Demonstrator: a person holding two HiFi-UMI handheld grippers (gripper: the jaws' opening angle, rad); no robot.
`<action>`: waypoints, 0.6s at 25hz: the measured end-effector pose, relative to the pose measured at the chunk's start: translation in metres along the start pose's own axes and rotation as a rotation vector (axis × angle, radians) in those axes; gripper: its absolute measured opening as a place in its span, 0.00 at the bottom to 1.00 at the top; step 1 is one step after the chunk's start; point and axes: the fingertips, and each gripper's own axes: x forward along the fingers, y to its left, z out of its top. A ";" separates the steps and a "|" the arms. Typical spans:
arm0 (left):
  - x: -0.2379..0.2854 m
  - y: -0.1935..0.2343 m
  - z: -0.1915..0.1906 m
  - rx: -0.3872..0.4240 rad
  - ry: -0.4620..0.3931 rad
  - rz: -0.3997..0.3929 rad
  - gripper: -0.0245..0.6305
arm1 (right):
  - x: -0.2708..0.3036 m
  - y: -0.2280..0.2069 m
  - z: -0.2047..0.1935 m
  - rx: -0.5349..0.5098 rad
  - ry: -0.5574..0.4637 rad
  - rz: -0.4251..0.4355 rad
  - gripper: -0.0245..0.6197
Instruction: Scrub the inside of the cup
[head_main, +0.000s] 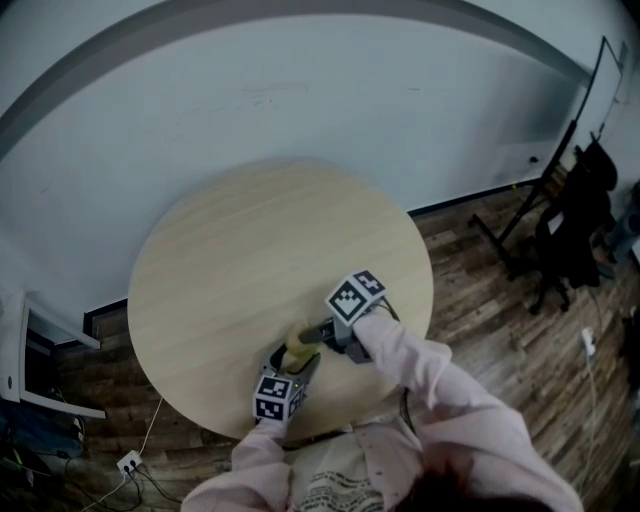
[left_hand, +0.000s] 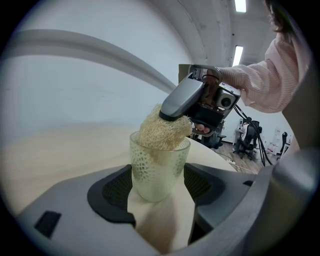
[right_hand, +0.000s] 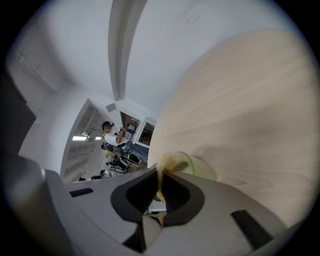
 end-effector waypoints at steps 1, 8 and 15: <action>-0.002 0.001 0.001 -0.002 -0.006 0.002 0.54 | 0.000 0.001 0.000 -0.001 -0.007 0.007 0.07; -0.014 0.001 0.004 -0.011 -0.025 0.004 0.54 | -0.002 0.006 0.001 0.003 -0.049 0.050 0.07; -0.036 0.005 0.005 0.002 -0.053 0.024 0.54 | -0.011 0.009 0.003 0.008 -0.115 0.086 0.07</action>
